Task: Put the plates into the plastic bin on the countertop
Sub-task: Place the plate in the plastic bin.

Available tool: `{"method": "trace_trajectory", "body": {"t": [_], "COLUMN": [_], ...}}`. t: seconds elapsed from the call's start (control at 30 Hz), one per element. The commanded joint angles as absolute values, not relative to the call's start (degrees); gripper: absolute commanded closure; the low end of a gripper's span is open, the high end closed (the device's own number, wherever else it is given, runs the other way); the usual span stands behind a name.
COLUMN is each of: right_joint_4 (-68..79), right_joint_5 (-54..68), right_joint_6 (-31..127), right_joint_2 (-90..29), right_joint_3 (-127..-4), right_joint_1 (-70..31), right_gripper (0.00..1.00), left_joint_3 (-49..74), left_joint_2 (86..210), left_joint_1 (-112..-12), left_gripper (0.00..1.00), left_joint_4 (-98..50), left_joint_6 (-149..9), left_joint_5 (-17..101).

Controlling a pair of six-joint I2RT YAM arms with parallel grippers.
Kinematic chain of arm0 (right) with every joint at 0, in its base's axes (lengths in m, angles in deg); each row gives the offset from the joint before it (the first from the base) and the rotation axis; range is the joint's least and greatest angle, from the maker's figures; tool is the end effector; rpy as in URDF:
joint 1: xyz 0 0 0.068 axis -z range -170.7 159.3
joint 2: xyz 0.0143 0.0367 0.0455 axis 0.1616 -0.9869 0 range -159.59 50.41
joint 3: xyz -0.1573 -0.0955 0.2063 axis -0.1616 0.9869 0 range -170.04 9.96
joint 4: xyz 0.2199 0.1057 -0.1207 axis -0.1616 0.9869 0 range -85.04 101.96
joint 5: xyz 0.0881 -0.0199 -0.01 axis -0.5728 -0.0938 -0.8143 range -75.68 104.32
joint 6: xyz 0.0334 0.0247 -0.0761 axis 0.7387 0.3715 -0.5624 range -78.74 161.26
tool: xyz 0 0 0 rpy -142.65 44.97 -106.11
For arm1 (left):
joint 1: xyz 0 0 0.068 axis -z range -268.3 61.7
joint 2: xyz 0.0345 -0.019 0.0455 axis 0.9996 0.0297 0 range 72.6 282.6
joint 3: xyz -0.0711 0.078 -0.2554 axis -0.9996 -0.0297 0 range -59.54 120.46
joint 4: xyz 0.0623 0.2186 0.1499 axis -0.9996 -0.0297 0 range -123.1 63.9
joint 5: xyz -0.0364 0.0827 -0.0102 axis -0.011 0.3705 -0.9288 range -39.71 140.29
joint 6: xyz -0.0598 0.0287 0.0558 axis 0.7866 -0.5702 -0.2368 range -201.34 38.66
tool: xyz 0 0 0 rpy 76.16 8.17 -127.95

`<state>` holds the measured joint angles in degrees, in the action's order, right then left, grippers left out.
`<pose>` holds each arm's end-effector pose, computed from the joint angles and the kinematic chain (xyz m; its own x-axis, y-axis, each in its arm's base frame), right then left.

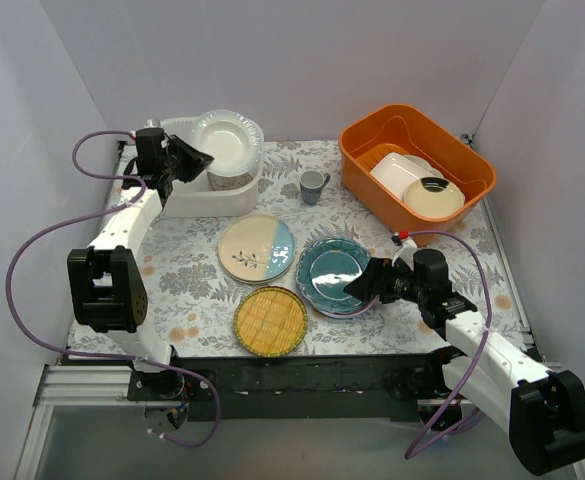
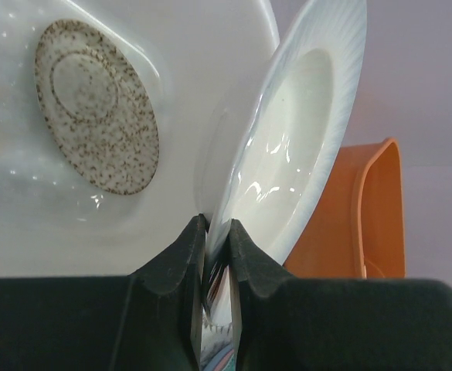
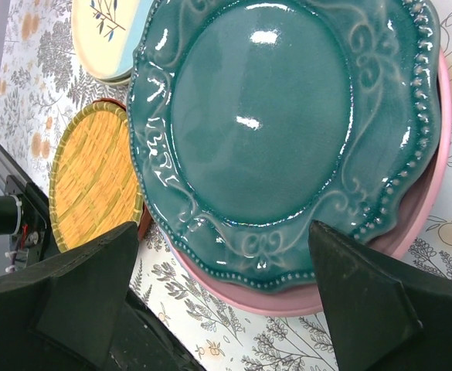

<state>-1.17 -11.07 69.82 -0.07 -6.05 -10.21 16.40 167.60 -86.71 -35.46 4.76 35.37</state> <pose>0.1974 0.1048 0.1563 -0.7072 0.2076 -0.6759 -0.3635 0.7131 0.5994 0.4349 -0.0318 0.2827 -0.2849 -0.9565 0.0625 -0.4574 0.0783 -0.8858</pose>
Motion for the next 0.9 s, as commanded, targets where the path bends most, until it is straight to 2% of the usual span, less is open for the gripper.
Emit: {"method": "trace_trajectory", "body": {"t": [0.0,0.47,0.87], "right_joint_4": [-2.16,-0.14,1.10], "right_joint_5": [-12.40,-11.79,-11.70], "right_joint_6": [69.92,69.83,69.21], "right_joint_2": [1.27,3.91,3.74], "right_joint_3": [-6.65,-7.09,-7.53], "right_joint_1": [-9.95,-9.95,-9.95], "right_gripper": [0.02,0.02,0.02], "left_joint_3": [21.58,26.50,28.52], "left_joint_2": [167.52,169.81,173.59], "left_joint_1": [-87.24,-88.21,-88.21], "left_gripper": [1.00,1.00,1.00], "left_joint_4": [-29.61,-31.55,-34.71], "left_joint_6": [7.42,6.02,3.83], "left_joint_5": [34.21,42.73,42.47]}}
